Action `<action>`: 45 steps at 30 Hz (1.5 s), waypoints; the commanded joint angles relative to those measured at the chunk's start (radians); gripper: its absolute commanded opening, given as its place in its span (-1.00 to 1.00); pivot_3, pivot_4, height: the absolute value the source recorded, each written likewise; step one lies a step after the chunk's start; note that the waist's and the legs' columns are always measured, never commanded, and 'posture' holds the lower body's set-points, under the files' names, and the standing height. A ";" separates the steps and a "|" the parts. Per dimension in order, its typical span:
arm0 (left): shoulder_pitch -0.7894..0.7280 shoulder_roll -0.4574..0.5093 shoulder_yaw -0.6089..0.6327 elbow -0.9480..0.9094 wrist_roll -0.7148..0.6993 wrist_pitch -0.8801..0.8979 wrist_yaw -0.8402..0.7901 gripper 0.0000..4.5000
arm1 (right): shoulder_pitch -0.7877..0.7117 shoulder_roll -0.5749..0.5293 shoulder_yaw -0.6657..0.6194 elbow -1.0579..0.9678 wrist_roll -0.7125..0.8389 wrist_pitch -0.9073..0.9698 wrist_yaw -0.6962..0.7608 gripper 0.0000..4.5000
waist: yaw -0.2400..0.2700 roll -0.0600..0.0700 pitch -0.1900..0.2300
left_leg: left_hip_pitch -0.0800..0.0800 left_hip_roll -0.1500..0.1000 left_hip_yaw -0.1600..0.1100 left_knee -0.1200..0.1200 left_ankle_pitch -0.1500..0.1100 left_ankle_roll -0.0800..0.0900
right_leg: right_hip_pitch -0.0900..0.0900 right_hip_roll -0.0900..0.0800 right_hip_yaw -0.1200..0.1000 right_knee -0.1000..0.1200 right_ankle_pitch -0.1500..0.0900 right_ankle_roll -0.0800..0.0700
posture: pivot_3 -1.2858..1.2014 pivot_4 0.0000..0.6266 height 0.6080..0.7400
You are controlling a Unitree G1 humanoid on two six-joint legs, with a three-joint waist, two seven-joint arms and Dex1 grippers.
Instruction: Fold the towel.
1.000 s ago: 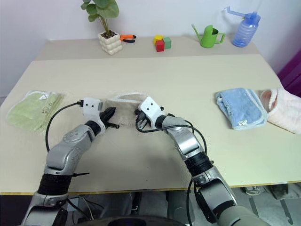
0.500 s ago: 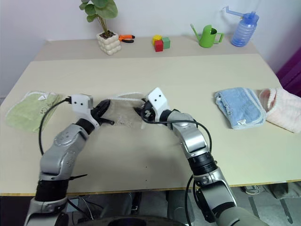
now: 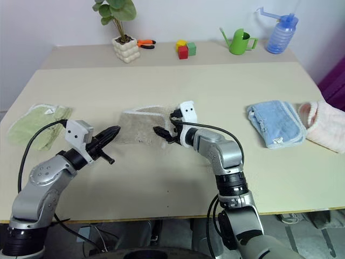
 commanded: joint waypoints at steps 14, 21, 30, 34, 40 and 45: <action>-0.025 -0.090 -0.062 -0.085 0.014 -0.015 0.050 -1.00 | -0.061 -0.023 -0.274 -0.125 0.032 -0.220 -0.206 -0.98 | 0.008 0.000 0.000 | -0.001 -0.001 0.000 0.000 0.000 0.000 | 0.000 0.000 0.000 0.000 0.000 0.000 | 0.03 -0.52 0.86; -0.081 -0.117 -0.153 -0.025 0.029 -0.031 0.005 -1.00 | -0.026 -0.119 -0.687 -0.301 0.222 -0.104 -0.450 -0.98 | 0.011 0.001 0.000 | -0.001 0.000 0.000 -0.001 0.000 0.000 | -0.001 0.000 0.000 0.000 0.000 0.000 | 0.03 -0.52 0.86; -0.174 -0.135 -0.203 0.079 0.024 -0.054 -0.071 -1.00 | 0.191 -0.059 -0.908 -0.545 0.459 0.091 -0.709 -0.98 | 0.001 0.003 -0.001 | -0.001 0.001 0.001 -0.001 0.000 0.001 | 0.000 0.001 0.000 0.000 0.000 0.000 | 0.03 -0.52 0.86; -0.191 -0.142 -0.227 0.105 0.038 -0.069 -0.091 -1.00 | 0.260 -0.056 -0.857 -0.581 0.450 0.089 -0.746 -0.68 | 0.001 0.003 0.000 | -0.001 0.001 0.002 0.000 0.000 0.002 | 0.000 0.000 0.000 0.000 0.000 0.000 | 0.03 -0.52 0.86; -0.189 -0.153 -0.227 0.115 0.041 -0.071 -0.091 -1.00 | 0.289 -0.177 -0.813 -0.533 0.313 -0.012 -0.763 0.56 | 0.003 0.004 0.000 | -0.001 0.001 0.002 0.000 -0.001 0.002 | 0.000 0.001 0.000 0.000 0.000 0.000 | 0.03 -0.52 0.86; -0.194 -0.163 -0.230 0.120 0.048 -0.071 -0.078 -1.00 | 0.280 -0.303 -0.770 -0.454 0.141 -0.176 -0.744 0.73 | 0.003 0.004 0.000 | -0.001 0.000 0.002 0.001 -0.001 0.002 | 0.001 0.001 0.000 0.000 0.000 0.000 | 0.03 -0.52 0.86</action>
